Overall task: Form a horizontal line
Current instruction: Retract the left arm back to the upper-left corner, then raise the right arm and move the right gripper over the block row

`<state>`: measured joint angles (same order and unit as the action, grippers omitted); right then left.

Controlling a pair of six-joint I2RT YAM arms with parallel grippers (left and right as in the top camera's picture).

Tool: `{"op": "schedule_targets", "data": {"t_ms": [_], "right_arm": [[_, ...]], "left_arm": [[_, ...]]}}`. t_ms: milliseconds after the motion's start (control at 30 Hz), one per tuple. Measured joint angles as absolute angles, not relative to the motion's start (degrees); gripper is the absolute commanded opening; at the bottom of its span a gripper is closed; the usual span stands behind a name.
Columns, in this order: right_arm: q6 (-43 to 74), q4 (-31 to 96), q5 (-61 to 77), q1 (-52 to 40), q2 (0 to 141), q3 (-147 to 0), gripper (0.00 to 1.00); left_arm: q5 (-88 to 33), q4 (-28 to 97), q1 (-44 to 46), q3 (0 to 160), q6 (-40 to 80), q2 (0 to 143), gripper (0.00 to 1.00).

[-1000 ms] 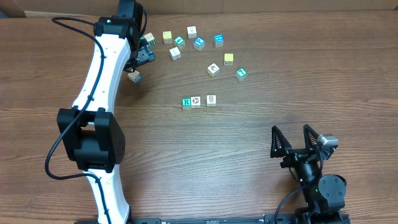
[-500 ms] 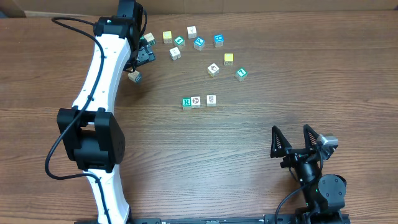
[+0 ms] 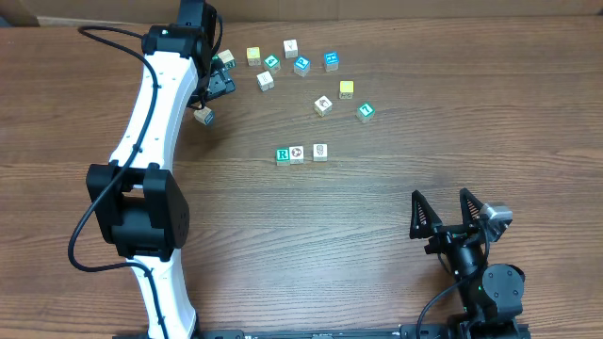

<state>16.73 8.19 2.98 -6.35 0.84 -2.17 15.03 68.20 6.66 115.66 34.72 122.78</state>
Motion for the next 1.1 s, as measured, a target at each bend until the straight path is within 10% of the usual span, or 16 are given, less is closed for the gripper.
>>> {"op": "schedule_targets", "data": {"t_ms": [733,1100], "right_arm": [[18.00,9.63,9.82,-6.35,0.84,-2.81,1.00],[17.08,28.71,10.07,-6.35,9.78,-26.52,1.00]], "left_arm": [[15.03,68.23,6.66,115.66,34.72,122.78,1.00],[15.00,68.23,6.63,115.66,34.72,122.78,1.00]]}}
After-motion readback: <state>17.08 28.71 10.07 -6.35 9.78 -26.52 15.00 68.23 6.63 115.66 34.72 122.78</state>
